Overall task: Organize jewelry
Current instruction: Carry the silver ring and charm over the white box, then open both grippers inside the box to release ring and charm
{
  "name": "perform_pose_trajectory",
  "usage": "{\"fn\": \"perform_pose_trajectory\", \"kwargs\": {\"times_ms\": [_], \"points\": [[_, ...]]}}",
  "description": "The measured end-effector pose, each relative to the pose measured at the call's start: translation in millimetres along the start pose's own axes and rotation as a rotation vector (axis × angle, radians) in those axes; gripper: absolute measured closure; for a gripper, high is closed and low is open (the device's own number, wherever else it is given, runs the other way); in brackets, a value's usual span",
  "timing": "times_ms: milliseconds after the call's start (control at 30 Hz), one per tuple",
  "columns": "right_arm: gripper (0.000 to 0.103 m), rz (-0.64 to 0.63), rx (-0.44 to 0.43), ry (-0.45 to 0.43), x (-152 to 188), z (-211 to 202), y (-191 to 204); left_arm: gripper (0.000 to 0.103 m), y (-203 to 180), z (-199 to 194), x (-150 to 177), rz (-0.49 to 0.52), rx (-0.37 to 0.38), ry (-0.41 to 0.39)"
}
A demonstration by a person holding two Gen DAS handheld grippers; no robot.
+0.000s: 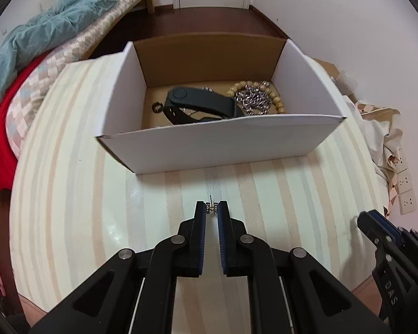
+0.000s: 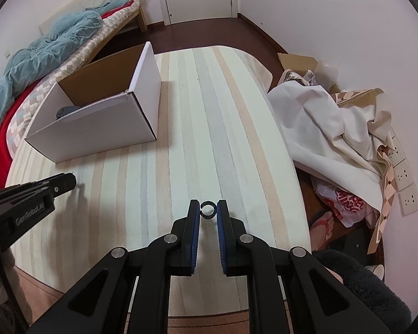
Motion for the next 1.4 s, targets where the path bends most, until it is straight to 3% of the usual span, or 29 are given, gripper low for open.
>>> {"fn": "perform_pose_trajectory", "kwargs": {"times_ms": [300,467,600,867,1133,1167,1200,1267,1333,1400], "points": [[0.090,0.011,-0.093,-0.064,-21,-38,17,0.097,11,-59,-4,0.008,0.026,-0.072],[0.090,0.023,-0.231,-0.072,-57,-58,41,0.097,32,-80,-46,-0.015,0.062,-0.105],[0.090,0.017,-0.313,-0.053,-94,-59,61,0.097,47,-73,-83,0.005,0.041,-0.081],[0.090,-0.006,-0.394,0.049,-162,-22,94,0.097,60,-39,-130,0.010,0.073,0.007],[0.089,0.009,-0.457,0.209,-187,29,118,0.093,61,-18,-144,-0.022,0.134,0.091],[0.082,0.019,-0.453,0.218,-188,32,117,0.093,62,-18,-145,-0.030,0.127,0.093],[0.069,0.032,-0.454,0.225,-187,34,117,0.091,63,-20,-145,-0.031,0.125,0.091],[0.062,0.037,-0.443,0.214,-187,33,115,0.083,67,-24,-147,-0.037,0.111,0.075],[0.060,0.031,-0.426,0.198,-185,29,114,0.051,71,-29,-149,-0.040,0.091,0.062],[0.060,0.019,-0.390,0.165,-185,20,110,0.031,77,-39,-147,-0.053,0.052,0.024]]}}
Point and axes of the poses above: each gripper's, at about its wrist camera, not at the fingertips, and z roughly the way its jaws point, y to its left, x to its underside, the point moved 7 cm from there along z, roughly the way its jaws point, and after that the axes turned 7 degrees about y, right-handed, at the moved point
